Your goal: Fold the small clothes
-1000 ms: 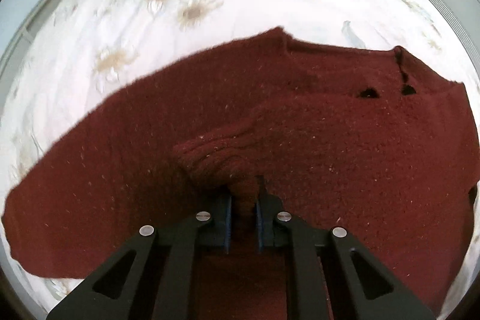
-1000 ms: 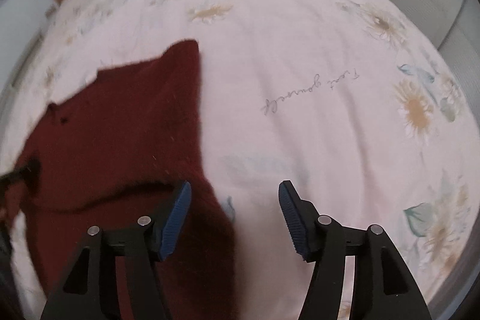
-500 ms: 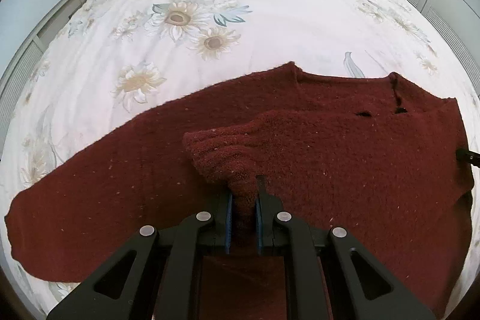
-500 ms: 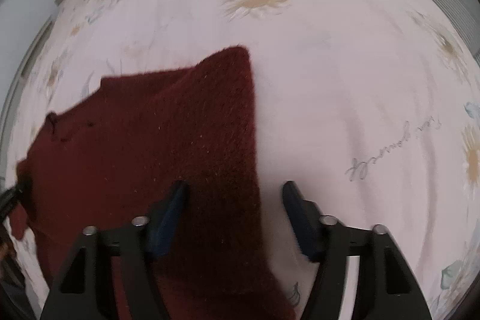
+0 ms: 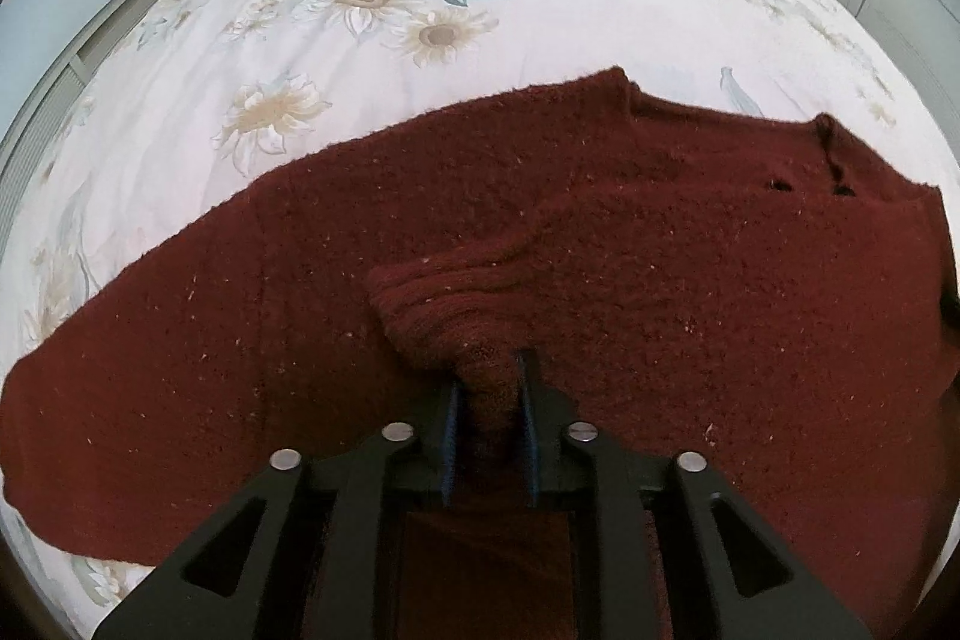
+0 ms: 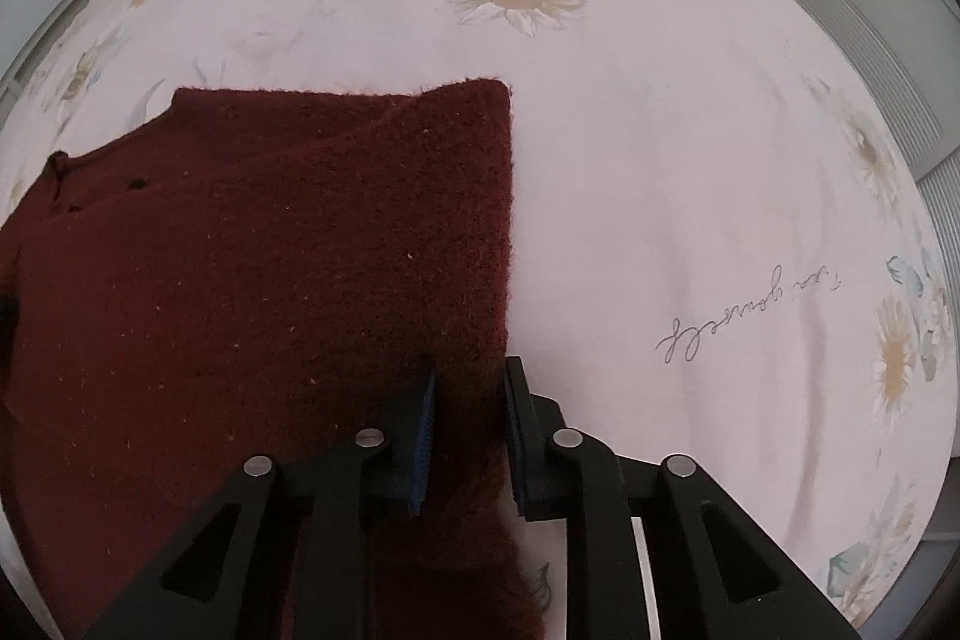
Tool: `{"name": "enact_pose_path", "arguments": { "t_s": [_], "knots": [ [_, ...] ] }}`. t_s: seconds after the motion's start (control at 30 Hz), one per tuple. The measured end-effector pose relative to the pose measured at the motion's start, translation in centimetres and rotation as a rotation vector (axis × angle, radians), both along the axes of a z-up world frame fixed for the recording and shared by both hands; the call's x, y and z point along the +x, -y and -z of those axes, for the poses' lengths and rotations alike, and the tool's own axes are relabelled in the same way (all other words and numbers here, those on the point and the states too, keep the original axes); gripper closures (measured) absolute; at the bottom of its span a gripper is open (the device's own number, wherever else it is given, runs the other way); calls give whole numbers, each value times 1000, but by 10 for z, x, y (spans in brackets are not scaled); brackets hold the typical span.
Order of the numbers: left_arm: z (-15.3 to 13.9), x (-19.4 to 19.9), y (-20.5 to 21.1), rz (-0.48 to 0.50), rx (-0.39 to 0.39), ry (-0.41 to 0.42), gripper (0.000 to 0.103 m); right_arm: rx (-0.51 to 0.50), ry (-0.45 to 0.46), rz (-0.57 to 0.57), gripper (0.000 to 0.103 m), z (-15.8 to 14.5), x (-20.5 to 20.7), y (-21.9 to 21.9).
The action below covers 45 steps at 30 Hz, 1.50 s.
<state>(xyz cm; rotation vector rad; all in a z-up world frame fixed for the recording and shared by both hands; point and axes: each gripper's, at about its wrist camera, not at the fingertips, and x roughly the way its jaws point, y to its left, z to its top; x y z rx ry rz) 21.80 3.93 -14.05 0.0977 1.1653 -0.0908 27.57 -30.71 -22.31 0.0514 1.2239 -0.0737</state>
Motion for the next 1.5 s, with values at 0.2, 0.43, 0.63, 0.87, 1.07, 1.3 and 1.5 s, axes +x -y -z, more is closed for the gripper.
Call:
{"name": "enact_pose_path", "arguments": {
  "t_s": [0.2,0.43,0.63,0.87,1.07,1.3,1.5],
  "knots": [
    [-18,-9,-7,-14,-38,29,17,-43,110,-14,30,-30,-18,-15],
    [-50,-23,18,47,-80,108,1,1,237,-79,7,-58,-30,-67],
    [-33,-35,57,117,-36,108,1,26,262,-144,0,-40,-31,-118],
    [20,-38,70,145,50,68,0,-103,208,-185,0,5,-37,-137],
    [24,-39,49,120,2,88,1,-119,196,-143,0,15,-39,-96],
    [31,-38,38,97,-11,89,0,-53,197,-102,1,23,-47,-69],
    [36,-34,43,79,-2,89,1,-61,194,-94,0,28,-47,-69]
  ]
}}
